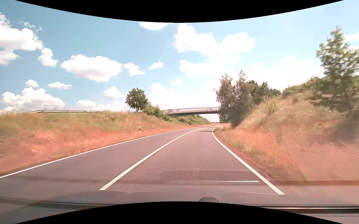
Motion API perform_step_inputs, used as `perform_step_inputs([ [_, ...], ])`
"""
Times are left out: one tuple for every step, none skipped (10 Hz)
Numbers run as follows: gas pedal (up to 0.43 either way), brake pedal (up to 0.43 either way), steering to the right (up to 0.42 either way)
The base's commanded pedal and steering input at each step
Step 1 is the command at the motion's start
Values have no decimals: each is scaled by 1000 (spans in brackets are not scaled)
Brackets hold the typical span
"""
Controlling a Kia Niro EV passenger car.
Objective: Follow the waypoints while adhering to traffic rules and regulations
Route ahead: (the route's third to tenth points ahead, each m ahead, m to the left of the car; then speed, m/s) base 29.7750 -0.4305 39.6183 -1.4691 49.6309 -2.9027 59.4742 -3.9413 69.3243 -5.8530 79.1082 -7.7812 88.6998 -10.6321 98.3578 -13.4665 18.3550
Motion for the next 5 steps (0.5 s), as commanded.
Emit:
perform_step_inputs([
  [157,0,11],
  [157,0,11],
  [157,0,12],
  [157,0,12],
  [157,0,12],
])
